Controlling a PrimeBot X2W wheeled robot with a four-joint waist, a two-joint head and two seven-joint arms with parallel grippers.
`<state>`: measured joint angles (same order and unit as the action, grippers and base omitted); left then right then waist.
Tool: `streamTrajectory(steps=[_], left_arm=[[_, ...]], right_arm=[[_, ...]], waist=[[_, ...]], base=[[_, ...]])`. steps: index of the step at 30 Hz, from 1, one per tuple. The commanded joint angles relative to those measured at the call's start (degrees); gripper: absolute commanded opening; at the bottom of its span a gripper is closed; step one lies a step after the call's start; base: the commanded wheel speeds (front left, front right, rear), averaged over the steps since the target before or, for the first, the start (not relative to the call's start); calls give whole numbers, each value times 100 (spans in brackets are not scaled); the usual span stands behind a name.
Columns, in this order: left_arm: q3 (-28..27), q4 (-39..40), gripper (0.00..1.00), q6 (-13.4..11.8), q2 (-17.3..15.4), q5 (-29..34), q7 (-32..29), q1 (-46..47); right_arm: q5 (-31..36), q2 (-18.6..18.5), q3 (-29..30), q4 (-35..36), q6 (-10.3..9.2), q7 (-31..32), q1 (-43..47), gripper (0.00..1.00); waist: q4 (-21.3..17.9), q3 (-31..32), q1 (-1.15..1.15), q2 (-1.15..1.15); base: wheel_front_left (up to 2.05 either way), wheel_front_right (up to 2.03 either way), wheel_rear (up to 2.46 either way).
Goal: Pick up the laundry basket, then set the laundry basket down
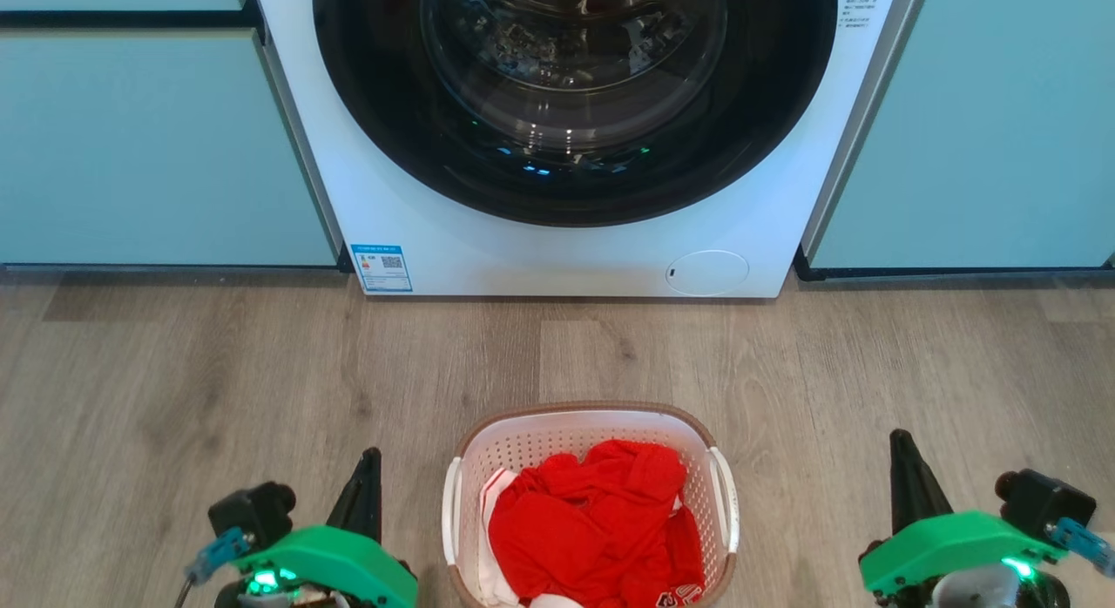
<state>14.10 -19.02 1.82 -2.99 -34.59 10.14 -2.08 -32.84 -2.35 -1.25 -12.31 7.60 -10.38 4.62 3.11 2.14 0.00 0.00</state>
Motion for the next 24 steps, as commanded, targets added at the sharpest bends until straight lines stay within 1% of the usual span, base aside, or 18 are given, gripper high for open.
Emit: streamTrajectory(steps=[1,24], left_arm=[[-118,217,0,30,-38,-105,-15,340],[-534,292,0,159,-63,-1507,-370,451]], right_arm=[[-113,-79,30,149,-3,30,-333,0],[-1560,-114,152,76,-5,382,-507,0]], waist=[[-2,-1,0,0],[-76,-57,0,0]], base=[[0,0,0],[0,0,0]])
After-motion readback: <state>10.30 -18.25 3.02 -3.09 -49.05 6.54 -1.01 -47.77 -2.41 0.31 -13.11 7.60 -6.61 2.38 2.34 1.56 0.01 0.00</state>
